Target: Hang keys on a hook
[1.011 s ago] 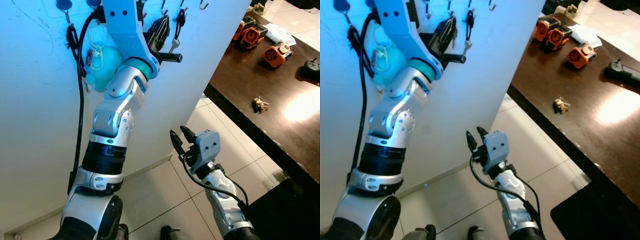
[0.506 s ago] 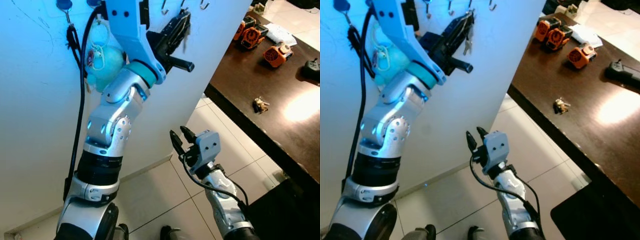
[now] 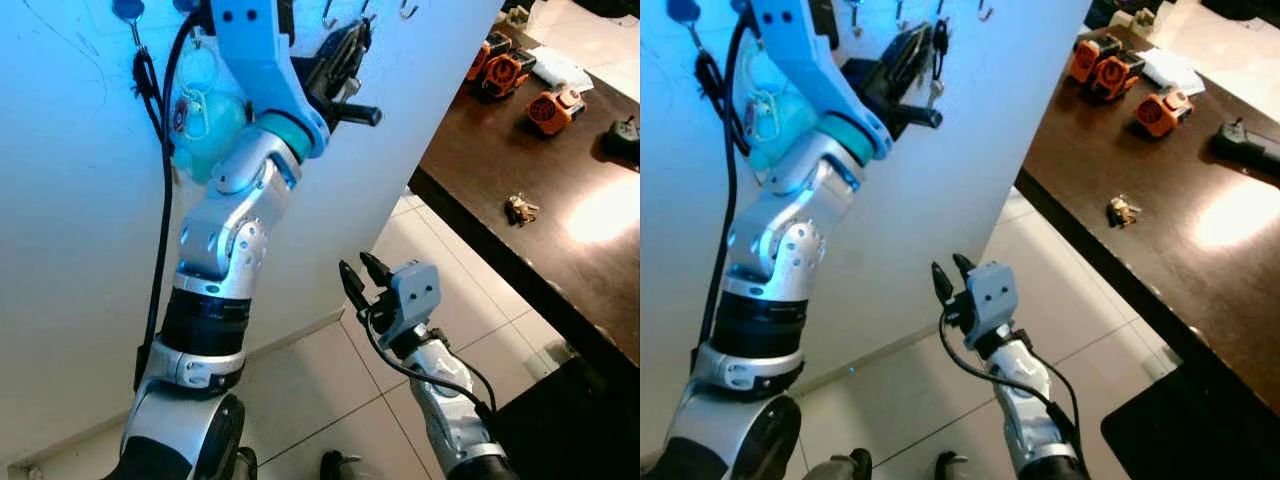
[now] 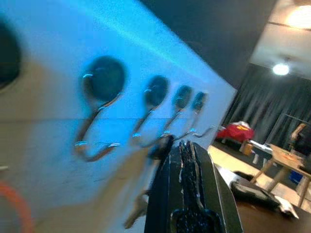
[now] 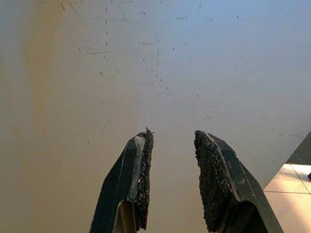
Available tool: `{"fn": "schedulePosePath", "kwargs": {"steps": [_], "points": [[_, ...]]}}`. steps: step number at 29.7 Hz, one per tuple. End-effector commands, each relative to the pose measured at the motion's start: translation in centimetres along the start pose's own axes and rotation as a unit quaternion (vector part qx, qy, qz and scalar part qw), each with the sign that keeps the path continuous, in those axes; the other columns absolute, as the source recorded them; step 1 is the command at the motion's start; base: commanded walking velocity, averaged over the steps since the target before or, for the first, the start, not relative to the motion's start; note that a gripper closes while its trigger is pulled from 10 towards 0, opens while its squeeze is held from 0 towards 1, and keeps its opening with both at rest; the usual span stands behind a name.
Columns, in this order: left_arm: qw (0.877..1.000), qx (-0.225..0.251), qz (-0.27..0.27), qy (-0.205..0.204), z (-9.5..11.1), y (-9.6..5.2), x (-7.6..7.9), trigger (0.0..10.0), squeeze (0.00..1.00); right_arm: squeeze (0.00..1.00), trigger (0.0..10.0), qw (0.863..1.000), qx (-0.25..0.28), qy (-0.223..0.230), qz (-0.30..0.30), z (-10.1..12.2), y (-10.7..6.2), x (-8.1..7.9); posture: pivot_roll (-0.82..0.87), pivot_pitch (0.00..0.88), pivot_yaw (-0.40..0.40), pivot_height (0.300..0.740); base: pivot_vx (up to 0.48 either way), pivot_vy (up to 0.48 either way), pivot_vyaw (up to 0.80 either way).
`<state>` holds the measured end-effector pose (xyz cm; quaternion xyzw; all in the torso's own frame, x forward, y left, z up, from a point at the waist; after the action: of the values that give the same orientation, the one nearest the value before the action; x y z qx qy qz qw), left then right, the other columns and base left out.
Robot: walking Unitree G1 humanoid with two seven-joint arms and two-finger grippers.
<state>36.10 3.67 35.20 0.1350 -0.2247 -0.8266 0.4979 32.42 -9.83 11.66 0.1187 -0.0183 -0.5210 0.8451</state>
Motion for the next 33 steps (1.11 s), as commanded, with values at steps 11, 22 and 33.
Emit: {"fn": "schedulePosePath", "kwargs": {"steps": [11, 22, 33], "points": [[1.0, 0.011, 0.02, 0.004, 0.8, 0.0, -0.9, 10.0, 0.0, 0.0, 10.0, 1.0, -0.012, 0.001, -0.003, -0.6, -0.4, 0.1, -0.05, 0.149, -0.019, 0.74, 0.0, 0.0, 0.0], [0.999, 0.04, -0.003, -0.009, 1.8, -0.3, -0.4, 10.0, 0.0, 0.0, 10.0, 1.0, -0.012, -0.001, -0.001, -0.6, -0.4, 0.2, -0.05, 0.144, -0.022, 0.74, 0.0, 0.0, 0.0], [0.999, 0.046, -0.009, -0.01, 2.1, -0.3, -0.1, 10.0, 0.0, 0.0, 10.0, 1.0, -0.012, -0.001, 0.0, -0.6, -0.4, 0.2, -0.05, 0.142, -0.021, 0.74, 0.0, 0.0, 0.0]]}}
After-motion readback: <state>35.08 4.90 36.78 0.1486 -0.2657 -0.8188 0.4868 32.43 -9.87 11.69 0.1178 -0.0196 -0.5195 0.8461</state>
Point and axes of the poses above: a point about 5 cm out from each wrist's last joint towards the gripper, its own y axis pointing out of the wrist towards the gripper, its own z axis along the axis of the wrist's last joint, x = y × z, the point moved 3 cm from there along y, pointing out of the wrist towards the gripper, and after that the axes turned 12 degrees about y, right-handed, at the moved point
